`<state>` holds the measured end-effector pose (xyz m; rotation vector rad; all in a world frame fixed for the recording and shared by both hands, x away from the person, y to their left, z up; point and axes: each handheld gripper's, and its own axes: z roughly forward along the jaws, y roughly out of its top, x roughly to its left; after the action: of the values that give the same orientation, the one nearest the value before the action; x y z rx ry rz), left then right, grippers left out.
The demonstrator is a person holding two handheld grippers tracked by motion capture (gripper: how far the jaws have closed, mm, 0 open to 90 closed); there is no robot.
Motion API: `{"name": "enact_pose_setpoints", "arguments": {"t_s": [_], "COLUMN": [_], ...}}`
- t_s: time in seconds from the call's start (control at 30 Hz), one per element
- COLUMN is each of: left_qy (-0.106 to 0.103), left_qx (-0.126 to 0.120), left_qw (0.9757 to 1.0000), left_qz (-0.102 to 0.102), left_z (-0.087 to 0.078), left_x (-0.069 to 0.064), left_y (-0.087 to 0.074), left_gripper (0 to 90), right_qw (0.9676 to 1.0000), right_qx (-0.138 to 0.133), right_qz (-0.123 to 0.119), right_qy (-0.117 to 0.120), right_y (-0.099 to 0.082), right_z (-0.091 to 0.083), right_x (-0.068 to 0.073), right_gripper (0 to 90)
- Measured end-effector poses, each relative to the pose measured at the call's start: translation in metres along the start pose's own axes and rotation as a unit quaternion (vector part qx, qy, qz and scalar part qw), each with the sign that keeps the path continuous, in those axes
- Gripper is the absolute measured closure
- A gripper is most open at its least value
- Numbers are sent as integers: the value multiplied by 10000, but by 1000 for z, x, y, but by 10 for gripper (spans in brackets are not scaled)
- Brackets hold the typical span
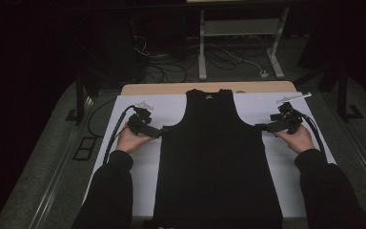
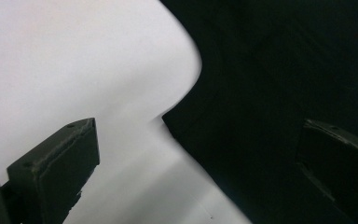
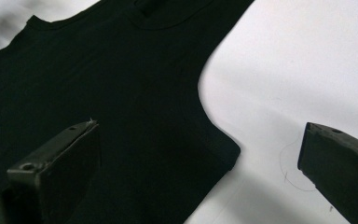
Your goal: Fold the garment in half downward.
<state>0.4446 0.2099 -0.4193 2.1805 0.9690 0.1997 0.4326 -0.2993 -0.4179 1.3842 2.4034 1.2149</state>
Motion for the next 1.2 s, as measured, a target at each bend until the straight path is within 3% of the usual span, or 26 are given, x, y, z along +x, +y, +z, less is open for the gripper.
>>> {"name": "enact_pose_setpoints", "arguments": {"t_s": [0.63,0.77,1.2], "left_qy": [-173,-143,-23], "left_qx": [-5,91,-131], "left_qw": [9995,9996,9998], "left_qz": [-274,-214,-173], "left_z": [17,20,21], "left_x": [2,2,0], "left_y": [-9,-12,-11], "left_gripper": [0,0,227], "right_qw": [9994,9993,9992], "right_qx": [348,352,391], "right_qz": [50,73,54], "right_qy": [-6,49,-87], "right_y": [-6,-7,-8], "right_z": [21,22,29], "right_x": [-3,-4,-4], "right_gripper": [0,84,199]}}
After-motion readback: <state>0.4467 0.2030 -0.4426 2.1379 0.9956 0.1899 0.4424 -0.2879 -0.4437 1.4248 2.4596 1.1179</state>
